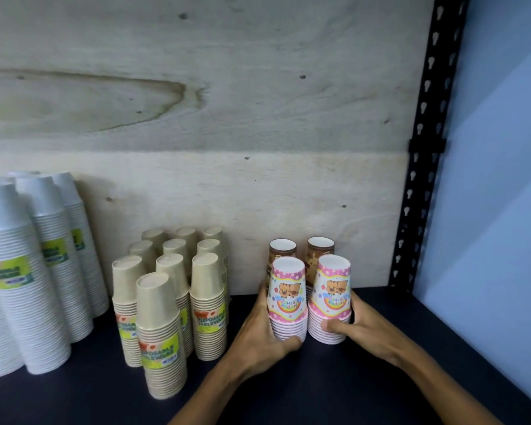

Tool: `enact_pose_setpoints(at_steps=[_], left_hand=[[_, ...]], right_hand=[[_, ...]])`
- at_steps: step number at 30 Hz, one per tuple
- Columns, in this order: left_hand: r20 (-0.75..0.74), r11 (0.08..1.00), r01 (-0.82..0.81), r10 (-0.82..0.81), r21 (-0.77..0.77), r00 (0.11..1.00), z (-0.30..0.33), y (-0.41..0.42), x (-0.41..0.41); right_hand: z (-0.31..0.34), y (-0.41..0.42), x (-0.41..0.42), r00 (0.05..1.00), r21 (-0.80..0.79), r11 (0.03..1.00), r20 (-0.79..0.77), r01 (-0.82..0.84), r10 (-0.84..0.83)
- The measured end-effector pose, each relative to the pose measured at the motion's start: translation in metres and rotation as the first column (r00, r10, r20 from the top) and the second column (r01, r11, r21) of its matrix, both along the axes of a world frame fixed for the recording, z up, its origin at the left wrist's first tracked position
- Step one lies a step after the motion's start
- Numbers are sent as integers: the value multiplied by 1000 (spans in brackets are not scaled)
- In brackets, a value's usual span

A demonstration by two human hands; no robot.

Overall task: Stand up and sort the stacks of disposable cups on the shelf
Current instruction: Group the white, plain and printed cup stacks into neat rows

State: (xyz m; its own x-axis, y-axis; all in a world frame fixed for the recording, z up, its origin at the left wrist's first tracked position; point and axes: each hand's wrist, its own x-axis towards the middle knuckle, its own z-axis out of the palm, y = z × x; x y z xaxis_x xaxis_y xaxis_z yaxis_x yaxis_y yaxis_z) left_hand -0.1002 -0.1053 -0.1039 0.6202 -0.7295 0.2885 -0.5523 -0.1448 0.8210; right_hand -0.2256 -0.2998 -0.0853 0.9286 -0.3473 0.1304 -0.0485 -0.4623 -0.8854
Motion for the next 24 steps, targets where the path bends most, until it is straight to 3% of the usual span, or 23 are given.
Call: enact_pose_setpoints(at_steps=[15, 19, 21, 24], left_hand=[[-26, 1000, -9, 8, -7, 1000, 4, 4, -8], [40, 992, -119, 121, -47, 992, 24, 20, -26], [107, 975, -165, 182, -146, 977, 37, 31, -39], [130, 926, -147, 203, -349, 970, 62, 57, -64]], right_hand=[[-2, -2, -3, 998, 68, 997, 52, -43, 39], [5, 3, -19, 980, 140, 989, 186, 41, -67], [10, 12, -28, 934, 27, 986, 316, 165, -165], [21, 38, -35, 793, -87, 947, 573, 310, -207]])
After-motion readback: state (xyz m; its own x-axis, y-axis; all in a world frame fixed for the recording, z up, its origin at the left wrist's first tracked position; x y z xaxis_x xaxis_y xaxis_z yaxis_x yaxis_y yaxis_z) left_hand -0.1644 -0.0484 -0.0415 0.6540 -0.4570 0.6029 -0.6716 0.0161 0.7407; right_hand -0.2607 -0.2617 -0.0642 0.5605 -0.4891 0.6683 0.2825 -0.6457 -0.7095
